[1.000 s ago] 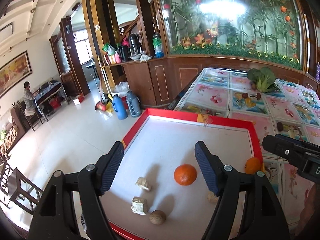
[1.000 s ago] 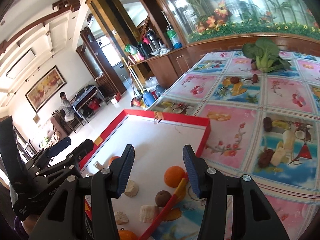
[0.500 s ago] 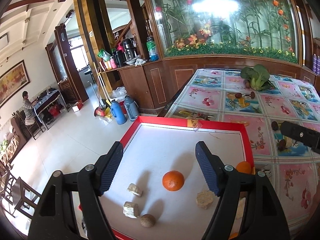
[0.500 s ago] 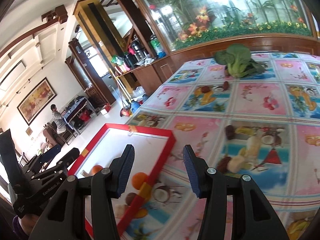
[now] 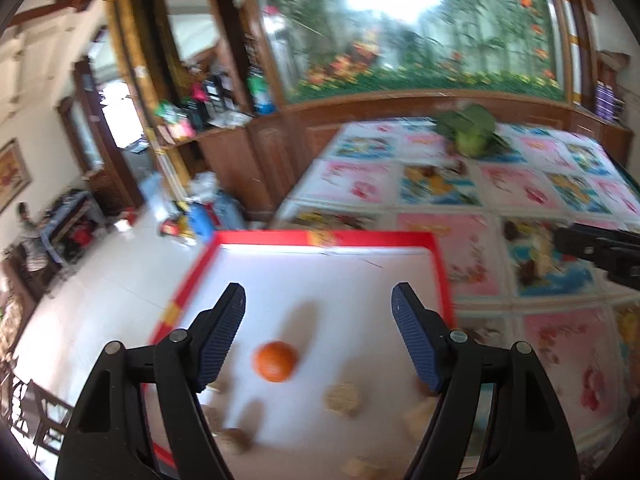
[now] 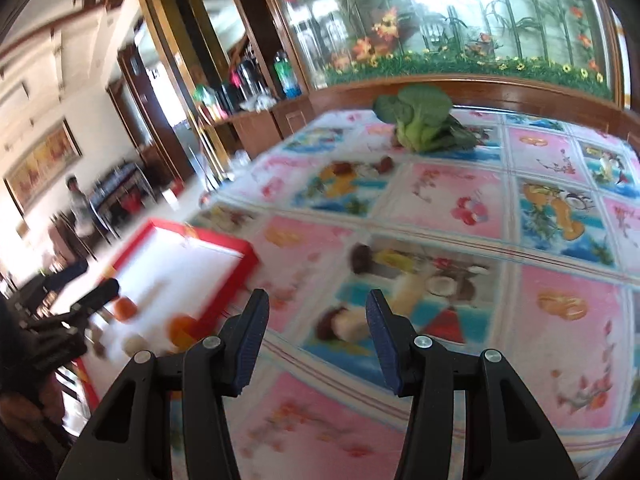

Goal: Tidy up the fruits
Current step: 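Move both open tools from the tray back to the fruit pile, then grasp a tan cube with the right tool while the left tool grasps a brown fruit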

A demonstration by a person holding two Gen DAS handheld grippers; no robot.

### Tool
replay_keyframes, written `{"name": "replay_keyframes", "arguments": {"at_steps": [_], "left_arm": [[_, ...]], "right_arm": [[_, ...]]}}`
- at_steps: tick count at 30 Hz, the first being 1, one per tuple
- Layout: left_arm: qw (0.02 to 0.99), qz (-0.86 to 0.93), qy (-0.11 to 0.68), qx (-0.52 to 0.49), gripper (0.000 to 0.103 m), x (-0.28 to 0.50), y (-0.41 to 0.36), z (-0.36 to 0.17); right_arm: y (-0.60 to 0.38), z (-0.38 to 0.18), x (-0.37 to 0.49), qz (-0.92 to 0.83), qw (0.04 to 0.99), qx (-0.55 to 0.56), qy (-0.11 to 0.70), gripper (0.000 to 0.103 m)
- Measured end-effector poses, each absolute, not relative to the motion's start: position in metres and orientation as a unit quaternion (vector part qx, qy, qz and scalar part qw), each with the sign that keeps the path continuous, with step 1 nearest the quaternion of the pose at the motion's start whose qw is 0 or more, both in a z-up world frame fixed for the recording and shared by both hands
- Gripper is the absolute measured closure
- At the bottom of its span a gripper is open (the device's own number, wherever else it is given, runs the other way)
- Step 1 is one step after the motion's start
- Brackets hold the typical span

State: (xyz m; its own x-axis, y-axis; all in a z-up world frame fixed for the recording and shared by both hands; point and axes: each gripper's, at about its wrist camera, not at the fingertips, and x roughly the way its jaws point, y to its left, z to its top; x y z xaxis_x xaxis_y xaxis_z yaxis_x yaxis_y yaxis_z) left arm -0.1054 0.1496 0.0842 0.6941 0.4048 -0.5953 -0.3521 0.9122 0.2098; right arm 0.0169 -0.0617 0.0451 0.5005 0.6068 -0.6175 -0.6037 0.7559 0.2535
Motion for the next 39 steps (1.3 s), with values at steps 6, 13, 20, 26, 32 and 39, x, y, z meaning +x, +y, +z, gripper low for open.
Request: {"name": "replay_keyframes", "arguments": {"at_steps": [6, 13, 20, 26, 32, 39], "left_arm": [[0.924, 0.139, 0.353, 0.044, 0.026, -0.084, 0.126, 0.074], [0.925, 0.104, 0.361, 0.06, 0.026, -0.071, 0.099, 0.067], [0.923, 0.083, 0.369, 0.065, 0.026, -0.063, 0.084, 0.06], [0.92, 0.065, 0.382, 0.063, 0.026, -0.055, 0.076, 0.055], [0.912, 0.038, 0.402, 0.065, 0.026, -0.04, 0.067, 0.049], [0.897, -0.006, 0.438, 0.055, 0.027, -0.005, 0.054, 0.033]], "right_arm": [[-0.065, 0.03, 0.025, 0.349, 0.857, -0.035, 0.378, 0.053], [-0.06, 0.016, 0.029, 0.338, 0.852, -0.055, 0.396, 0.053], [-0.059, 0.011, 0.042, 0.34, 0.845, -0.018, 0.413, 0.058], [-0.061, 0.008, 0.049, 0.371, 0.825, 0.023, 0.425, 0.077], [-0.067, 0.009, 0.052, 0.371, 0.822, 0.033, 0.432, 0.077], [-0.101, 0.019, 0.069, 0.325, 0.837, 0.096, 0.43, 0.077]]}}
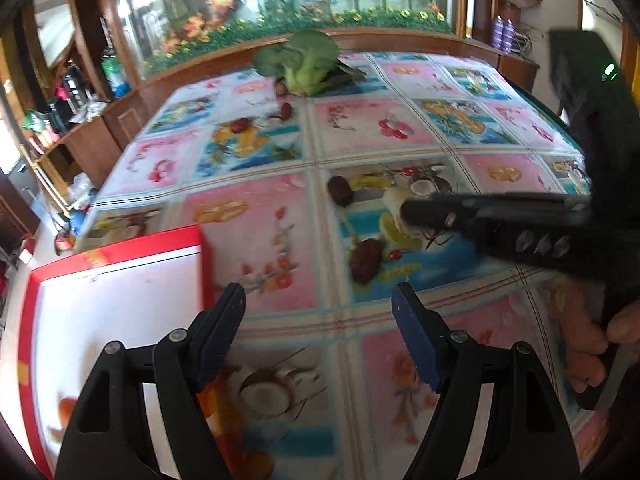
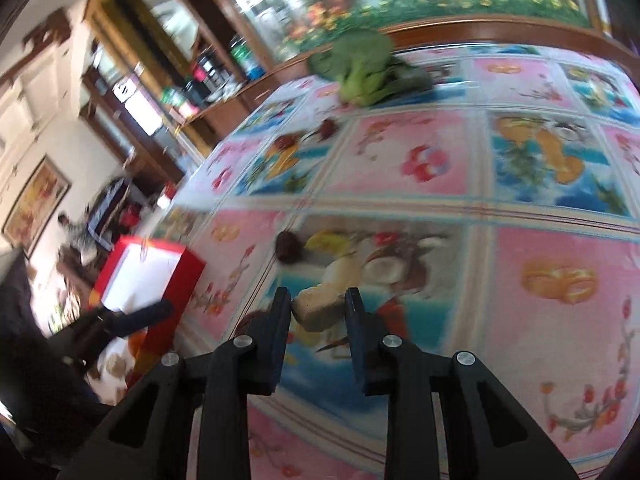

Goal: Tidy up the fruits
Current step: 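Grasp a tan cube with the right tool while the left tool grasps a brown fruit, then carry the tan cube and brown fruit into the tray and open both tools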

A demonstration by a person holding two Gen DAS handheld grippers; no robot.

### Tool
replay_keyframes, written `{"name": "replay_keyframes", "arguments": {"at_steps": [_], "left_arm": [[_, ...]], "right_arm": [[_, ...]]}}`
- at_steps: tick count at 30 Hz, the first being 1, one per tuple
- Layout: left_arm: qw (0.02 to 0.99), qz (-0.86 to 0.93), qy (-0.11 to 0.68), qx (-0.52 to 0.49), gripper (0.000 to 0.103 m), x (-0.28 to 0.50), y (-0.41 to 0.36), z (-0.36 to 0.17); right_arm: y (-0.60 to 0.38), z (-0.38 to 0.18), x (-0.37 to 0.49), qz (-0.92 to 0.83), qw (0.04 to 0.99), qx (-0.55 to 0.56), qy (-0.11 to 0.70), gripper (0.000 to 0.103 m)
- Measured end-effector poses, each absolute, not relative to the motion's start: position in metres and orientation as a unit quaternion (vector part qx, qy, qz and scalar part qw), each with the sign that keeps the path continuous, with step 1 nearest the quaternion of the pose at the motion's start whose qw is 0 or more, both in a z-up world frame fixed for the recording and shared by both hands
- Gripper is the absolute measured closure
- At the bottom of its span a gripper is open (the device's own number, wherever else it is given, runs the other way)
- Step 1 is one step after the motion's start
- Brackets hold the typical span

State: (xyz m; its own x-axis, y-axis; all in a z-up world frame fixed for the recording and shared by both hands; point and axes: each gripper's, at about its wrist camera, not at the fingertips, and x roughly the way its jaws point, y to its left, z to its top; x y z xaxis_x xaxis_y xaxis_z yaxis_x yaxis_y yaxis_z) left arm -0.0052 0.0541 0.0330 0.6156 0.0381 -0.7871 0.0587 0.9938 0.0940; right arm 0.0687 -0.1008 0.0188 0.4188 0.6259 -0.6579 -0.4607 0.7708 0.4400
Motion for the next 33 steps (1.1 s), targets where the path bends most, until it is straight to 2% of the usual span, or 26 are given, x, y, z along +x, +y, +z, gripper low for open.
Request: {"name": "replay_keyframes", "arguments": {"at_steps": [1, 4, 5, 10, 17, 19, 27, 33], "left_arm": [[0.894, -0.008, 0.444, 0.057, 0.028, 0.001, 0.052, 0.029], [0.886, -0.016, 0.46, 0.06, 0.051, 0.017, 0.048, 0.02], [0.884, -0.019, 0.463, 0.059, 0.055, 0.019, 0.048, 0.018], [0.885, -0.038, 0.46, 0.058, 0.064, 0.026, 0.04, 0.016], [0.884, -0.05, 0.464, 0.028, 0.07, 0.034, 0.041, 0.015], [0.885, -0.054, 0.463, 0.026, 0.078, 0.034, 0.039, 0.015], [0.89, -0.03, 0.455, 0.019, 0.079, 0.028, 0.042, 0.018], [0.914, 0.022, 0.402, 0.046, 0.078, 0.0, 0.049, 0.046]], "right_arm": [[-0.105, 0.02, 0.071, 0.319, 0.838, 0.105, 0.43, 0.077], [-0.114, 0.02, 0.075, 0.307, 0.839, 0.123, 0.433, 0.077], [-0.114, 0.019, 0.077, 0.305, 0.838, 0.126, 0.434, 0.077], [-0.113, 0.02, 0.077, 0.304, 0.837, 0.131, 0.436, 0.077], [-0.113, 0.02, 0.078, 0.304, 0.836, 0.134, 0.437, 0.077], [-0.112, 0.02, 0.077, 0.305, 0.836, 0.134, 0.436, 0.077], [-0.11, 0.025, 0.071, 0.319, 0.835, 0.137, 0.428, 0.077], [-0.104, 0.031, 0.063, 0.337, 0.835, 0.135, 0.413, 0.077]]}}
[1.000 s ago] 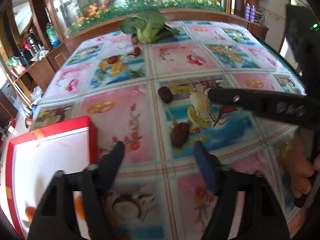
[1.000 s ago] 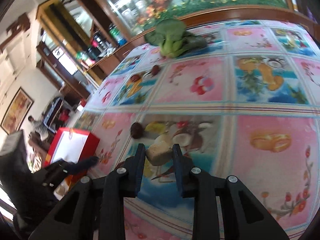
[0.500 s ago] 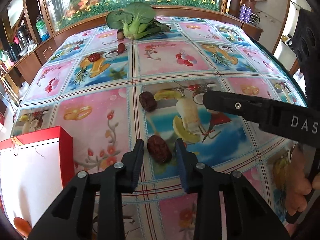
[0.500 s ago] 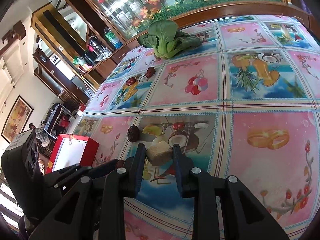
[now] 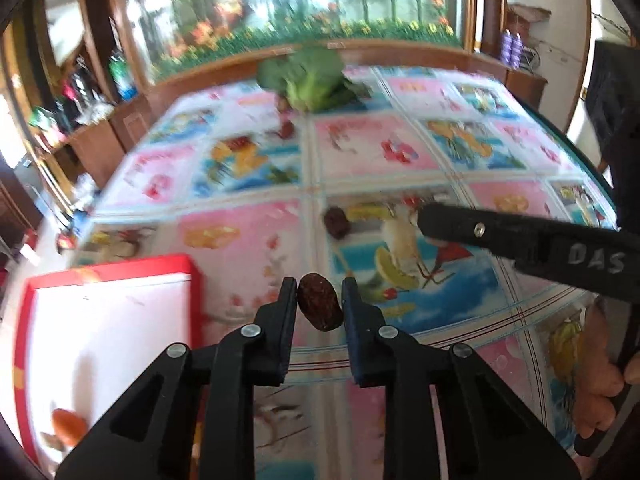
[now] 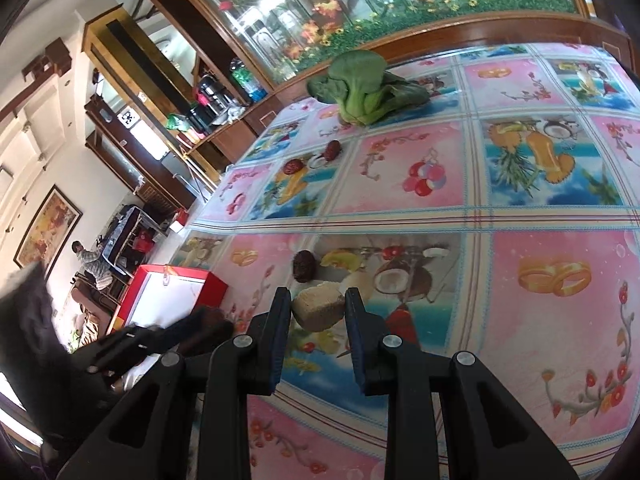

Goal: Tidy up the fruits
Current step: 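Carry the tan cube and brown fruit into the tray and open both tools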

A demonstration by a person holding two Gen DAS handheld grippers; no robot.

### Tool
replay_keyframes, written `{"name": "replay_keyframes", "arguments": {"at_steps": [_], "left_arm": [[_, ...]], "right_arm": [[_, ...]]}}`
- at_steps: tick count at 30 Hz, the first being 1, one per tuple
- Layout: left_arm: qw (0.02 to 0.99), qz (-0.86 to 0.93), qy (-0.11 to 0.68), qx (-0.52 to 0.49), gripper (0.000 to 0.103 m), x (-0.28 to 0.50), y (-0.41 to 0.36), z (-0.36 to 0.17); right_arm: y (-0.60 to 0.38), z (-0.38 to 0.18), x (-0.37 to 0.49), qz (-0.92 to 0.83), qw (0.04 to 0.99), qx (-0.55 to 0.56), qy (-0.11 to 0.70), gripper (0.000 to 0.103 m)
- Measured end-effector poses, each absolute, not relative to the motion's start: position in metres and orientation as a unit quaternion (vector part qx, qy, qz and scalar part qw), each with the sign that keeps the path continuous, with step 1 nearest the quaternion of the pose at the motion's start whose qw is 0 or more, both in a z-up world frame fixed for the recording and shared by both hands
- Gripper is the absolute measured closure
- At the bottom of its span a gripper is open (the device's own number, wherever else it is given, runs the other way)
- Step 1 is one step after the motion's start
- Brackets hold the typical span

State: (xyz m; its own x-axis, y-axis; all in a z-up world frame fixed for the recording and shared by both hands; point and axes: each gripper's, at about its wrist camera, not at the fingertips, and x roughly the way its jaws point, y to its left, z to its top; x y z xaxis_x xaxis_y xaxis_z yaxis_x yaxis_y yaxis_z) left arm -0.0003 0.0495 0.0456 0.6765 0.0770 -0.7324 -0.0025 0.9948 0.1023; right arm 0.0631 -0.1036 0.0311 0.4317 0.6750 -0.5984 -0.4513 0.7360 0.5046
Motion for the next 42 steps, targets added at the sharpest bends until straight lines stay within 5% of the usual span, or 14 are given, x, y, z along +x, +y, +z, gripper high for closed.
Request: {"name": "replay_keyframes", "arguments": {"at_steps": [12, 42], "left_arm": [[0.943, 0.097, 0.31, 0.074, 0.078, -0.051, 0.076, 0.101], [0.93, 0.181, 0.319, 0.012, 0.078, -0.117, 0.194, 0.081]], "right_arm": [[-0.092, 0.032, 0.052, 0.352, 0.836, 0.119, 0.404, 0.077], [0.054, 0.031, -0.015, 0.467, 0.77, 0.103, 0.423, 0.077]]}}
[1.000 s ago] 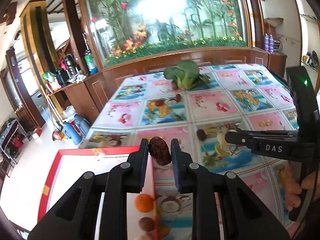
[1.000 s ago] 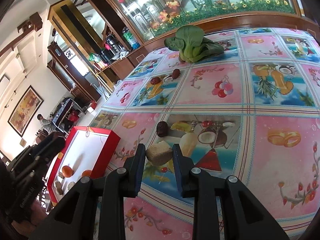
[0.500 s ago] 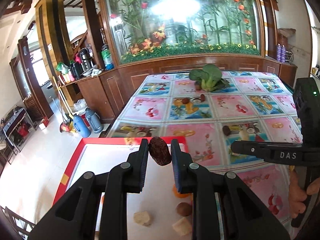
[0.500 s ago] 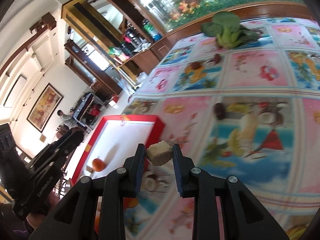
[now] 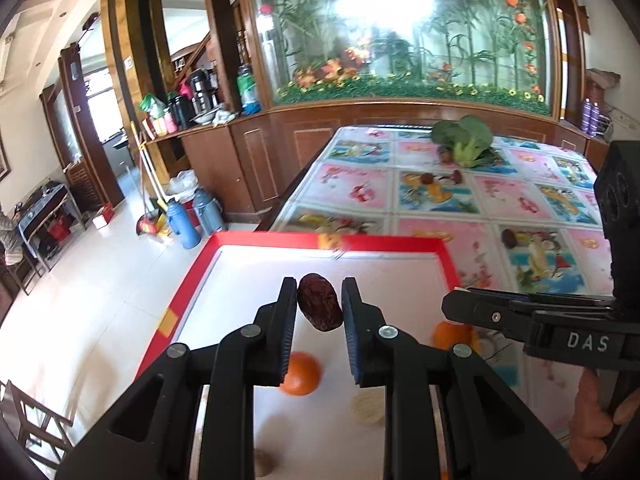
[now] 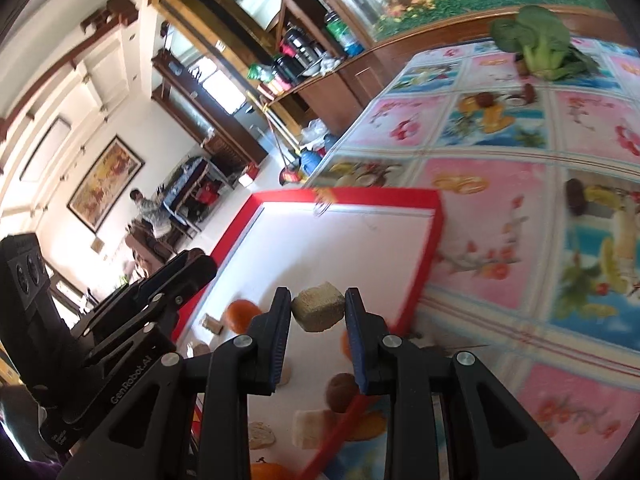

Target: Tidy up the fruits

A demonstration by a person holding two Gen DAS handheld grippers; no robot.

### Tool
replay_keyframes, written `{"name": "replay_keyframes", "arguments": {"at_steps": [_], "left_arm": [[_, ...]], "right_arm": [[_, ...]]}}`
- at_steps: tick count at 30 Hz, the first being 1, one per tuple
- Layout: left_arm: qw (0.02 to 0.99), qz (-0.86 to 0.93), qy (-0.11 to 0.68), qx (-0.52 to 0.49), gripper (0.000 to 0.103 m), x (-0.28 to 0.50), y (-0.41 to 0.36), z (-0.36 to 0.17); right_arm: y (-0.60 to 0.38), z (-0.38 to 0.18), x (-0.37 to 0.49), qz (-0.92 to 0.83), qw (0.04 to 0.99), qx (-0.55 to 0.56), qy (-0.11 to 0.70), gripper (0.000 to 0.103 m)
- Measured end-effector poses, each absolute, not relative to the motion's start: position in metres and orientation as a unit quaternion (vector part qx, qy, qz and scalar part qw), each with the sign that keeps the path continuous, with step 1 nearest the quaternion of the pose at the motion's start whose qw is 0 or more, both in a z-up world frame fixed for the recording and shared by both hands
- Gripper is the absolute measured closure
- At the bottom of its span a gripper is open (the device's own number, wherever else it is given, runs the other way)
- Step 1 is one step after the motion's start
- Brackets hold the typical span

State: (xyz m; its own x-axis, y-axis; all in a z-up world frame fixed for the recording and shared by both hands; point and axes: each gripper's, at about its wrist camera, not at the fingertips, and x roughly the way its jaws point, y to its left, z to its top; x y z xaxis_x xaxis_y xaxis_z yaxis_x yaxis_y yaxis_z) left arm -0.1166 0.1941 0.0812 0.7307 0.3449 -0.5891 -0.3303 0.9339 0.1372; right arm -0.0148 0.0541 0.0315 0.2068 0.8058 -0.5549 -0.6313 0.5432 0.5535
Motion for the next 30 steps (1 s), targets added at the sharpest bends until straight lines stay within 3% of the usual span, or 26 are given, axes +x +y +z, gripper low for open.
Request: {"name": "replay_keyframes", "arguments": {"at_steps": [17, 19, 20, 21, 23, 27, 30], "left_arm": [[0.895, 0.25, 0.368, -0.017, 0.078, -0.148, 0.246, 0.033], [0.893, 0.259, 0.368, -0.014, 0.078, -0.147, 0.245, 0.033], [0.892, 0.26, 0.369, -0.016, 0.072, -0.147, 0.245, 0.033], [0.892, 0.261, 0.369, -0.017, 0.053, -0.147, 0.244, 0.033], [0.889, 0.275, 0.366, -0.015, 0.028, -0.149, 0.243, 0.033], [0.895, 0.276, 0.351, -0.016, 0.021, -0.156, 0.238, 0.038], [0.9, 0.274, 0.338, -0.016, 0.009, -0.163, 0.234, 0.045]], "right_arm": [[0.092, 0.012, -0.053, 0.489, 0.77, -0.026, 0.408, 0.076], [0.094, 0.013, -0.057, 0.489, 0.774, -0.044, 0.4, 0.072], [0.096, 0.013, -0.06, 0.49, 0.775, -0.049, 0.397, 0.07], [0.096, 0.013, -0.062, 0.494, 0.772, -0.054, 0.395, 0.062], [0.098, 0.014, -0.065, 0.497, 0.773, -0.062, 0.39, 0.055], [0.092, 0.022, -0.071, 0.495, 0.788, -0.069, 0.36, 0.049], [0.083, 0.03, -0.072, 0.488, 0.805, -0.057, 0.334, 0.04]]}}
